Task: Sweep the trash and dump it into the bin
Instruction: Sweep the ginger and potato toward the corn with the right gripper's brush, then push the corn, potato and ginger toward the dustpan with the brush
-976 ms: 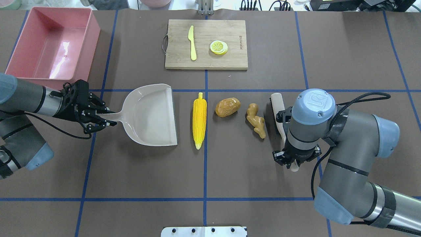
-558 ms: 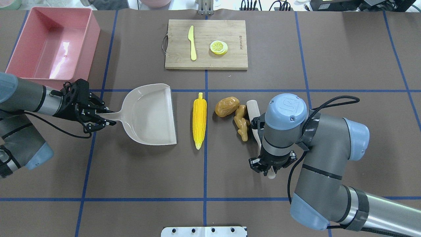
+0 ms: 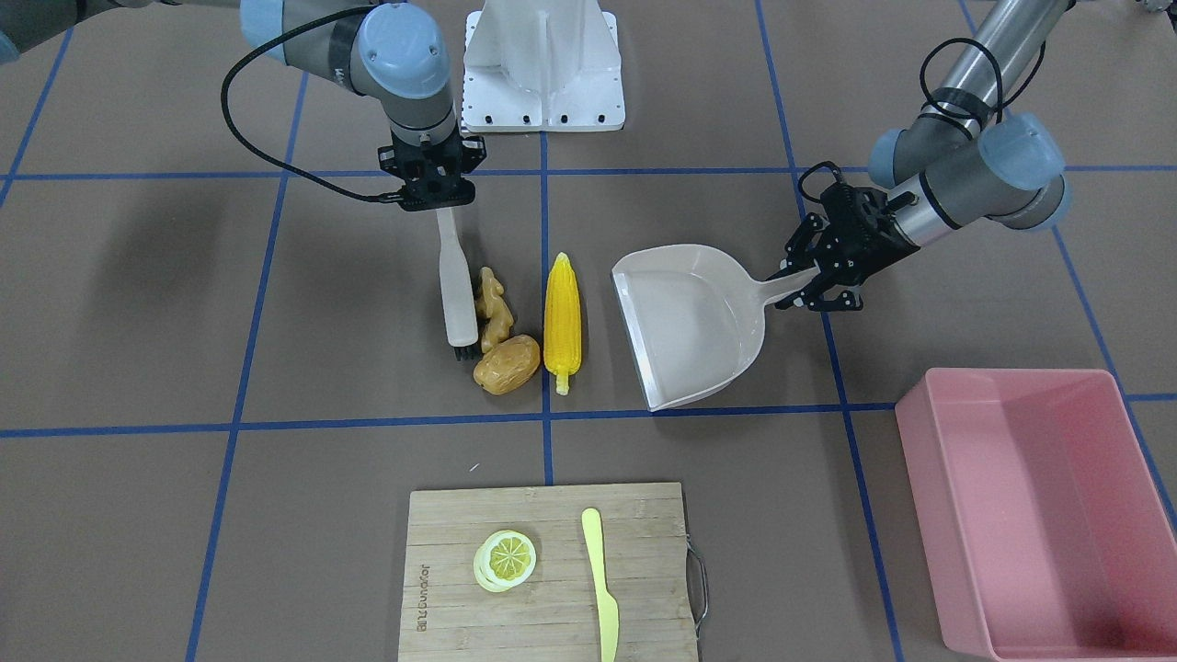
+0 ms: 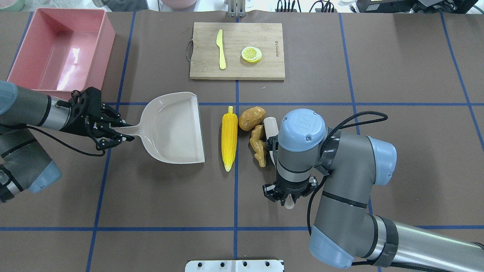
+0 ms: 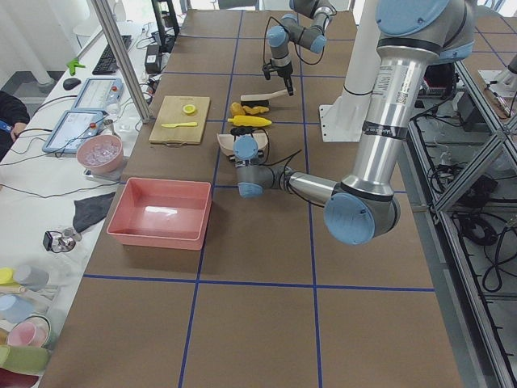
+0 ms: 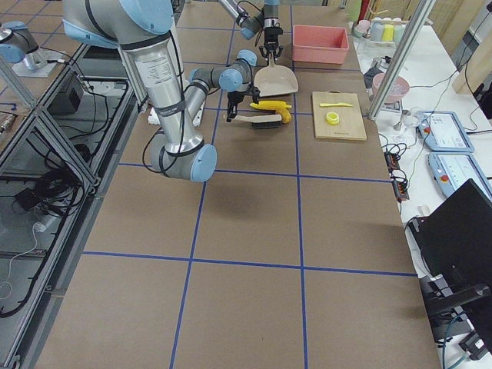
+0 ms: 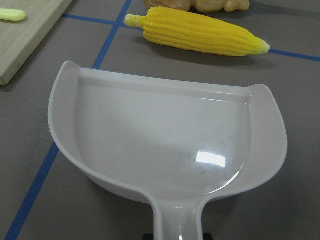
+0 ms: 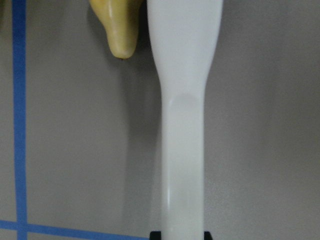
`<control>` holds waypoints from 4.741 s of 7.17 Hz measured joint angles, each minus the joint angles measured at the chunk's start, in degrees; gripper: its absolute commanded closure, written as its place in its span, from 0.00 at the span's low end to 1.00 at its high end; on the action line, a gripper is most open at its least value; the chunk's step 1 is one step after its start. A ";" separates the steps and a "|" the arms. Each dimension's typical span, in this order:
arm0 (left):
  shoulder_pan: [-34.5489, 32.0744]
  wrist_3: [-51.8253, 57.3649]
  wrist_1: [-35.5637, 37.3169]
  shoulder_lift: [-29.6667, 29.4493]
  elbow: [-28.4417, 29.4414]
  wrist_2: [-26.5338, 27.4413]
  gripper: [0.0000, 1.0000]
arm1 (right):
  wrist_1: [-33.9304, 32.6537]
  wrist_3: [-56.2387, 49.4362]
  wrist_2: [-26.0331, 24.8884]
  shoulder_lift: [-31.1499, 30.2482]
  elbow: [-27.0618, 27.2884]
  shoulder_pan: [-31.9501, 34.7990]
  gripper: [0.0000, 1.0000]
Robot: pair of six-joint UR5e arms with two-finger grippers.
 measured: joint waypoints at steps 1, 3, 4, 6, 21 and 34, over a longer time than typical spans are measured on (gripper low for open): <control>-0.16 -0.08 0.47 0.14 -0.72 -0.05 1.00 | 0.05 0.38 -0.08 0.88 -0.59 -0.63 1.00; -0.26 -0.79 0.88 0.80 -1.99 -1.41 1.00 | 1.32 0.31 -0.25 1.40 -1.58 -1.46 1.00; -0.39 -2.53 0.92 0.95 -2.29 -3.93 1.00 | 3.15 0.46 -0.18 1.49 -2.49 -1.83 1.00; -0.62 -4.65 0.89 0.94 -2.42 -7.01 1.00 | 5.12 0.74 -0.01 1.96 -3.48 -2.14 1.00; -4.89 -0.23 -2.45 5.80 -6.55 -2.76 1.00 | 11.48 3.40 1.66 0.94 -3.74 -2.60 1.00; -0.98 13.36 26.64 4.81 -13.12 -3.06 1.00 | -0.06 4.48 0.77 0.79 -1.91 1.75 1.00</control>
